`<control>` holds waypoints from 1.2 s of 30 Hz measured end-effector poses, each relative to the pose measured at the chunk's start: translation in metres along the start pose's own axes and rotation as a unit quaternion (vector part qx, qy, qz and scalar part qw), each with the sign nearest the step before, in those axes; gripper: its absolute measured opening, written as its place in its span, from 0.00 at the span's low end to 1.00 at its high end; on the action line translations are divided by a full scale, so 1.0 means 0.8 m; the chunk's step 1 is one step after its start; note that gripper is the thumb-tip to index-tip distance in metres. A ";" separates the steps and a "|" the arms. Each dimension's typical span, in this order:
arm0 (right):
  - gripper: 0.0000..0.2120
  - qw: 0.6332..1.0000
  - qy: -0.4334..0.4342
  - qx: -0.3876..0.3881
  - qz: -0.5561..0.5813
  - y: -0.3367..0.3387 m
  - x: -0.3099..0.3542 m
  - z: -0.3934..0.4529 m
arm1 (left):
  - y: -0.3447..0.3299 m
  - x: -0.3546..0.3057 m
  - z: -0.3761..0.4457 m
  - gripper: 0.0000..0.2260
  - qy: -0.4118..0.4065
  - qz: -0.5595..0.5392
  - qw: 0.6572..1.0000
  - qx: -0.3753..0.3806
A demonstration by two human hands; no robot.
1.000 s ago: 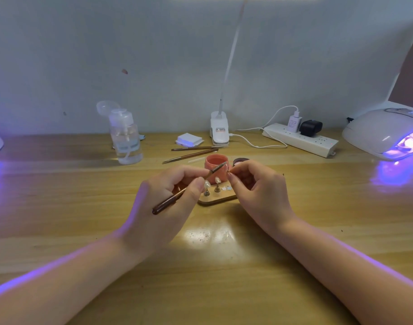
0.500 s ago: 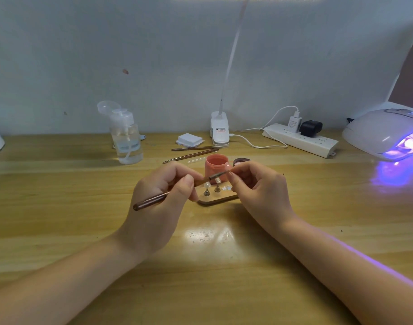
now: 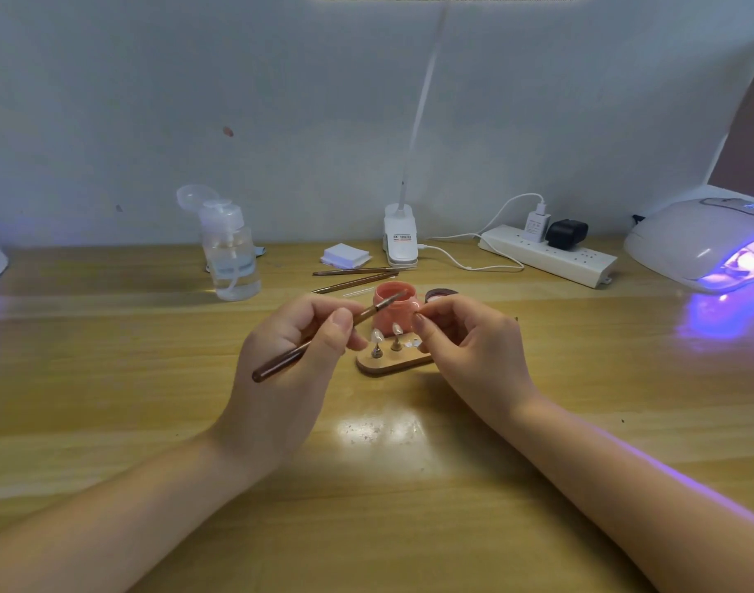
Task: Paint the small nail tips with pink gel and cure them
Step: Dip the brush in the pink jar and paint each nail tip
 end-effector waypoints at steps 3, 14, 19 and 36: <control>0.05 1.000 0.004 0.006 -0.002 0.000 0.001 0.000 | -0.007 -0.002 -0.003 0.08 -0.006 -0.002 0.999 0.037; 0.05 1.000 0.011 0.004 0.001 -0.001 0.001 0.000 | -0.008 -0.006 -0.007 0.08 -0.014 0.023 0.999 0.024; 0.03 1.000 0.016 -0.004 0.001 0.001 0.003 0.000 | -0.002 -0.013 -0.007 0.07 -0.029 0.019 0.999 0.004; 0.02 0.997 0.060 -0.013 -0.042 0.002 0.013 -0.001 | -0.009 -0.017 -0.007 0.06 -0.026 0.070 0.997 0.030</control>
Point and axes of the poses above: each hand's wrist, its own z-axis towards the middle knuckle, its own y-axis out of the back of the hand, x = y × z, the point moved 10 cm from there along z, towards the middle knuckle, and after that the axes turned 4 degrees about z, right-handed, at the moved point
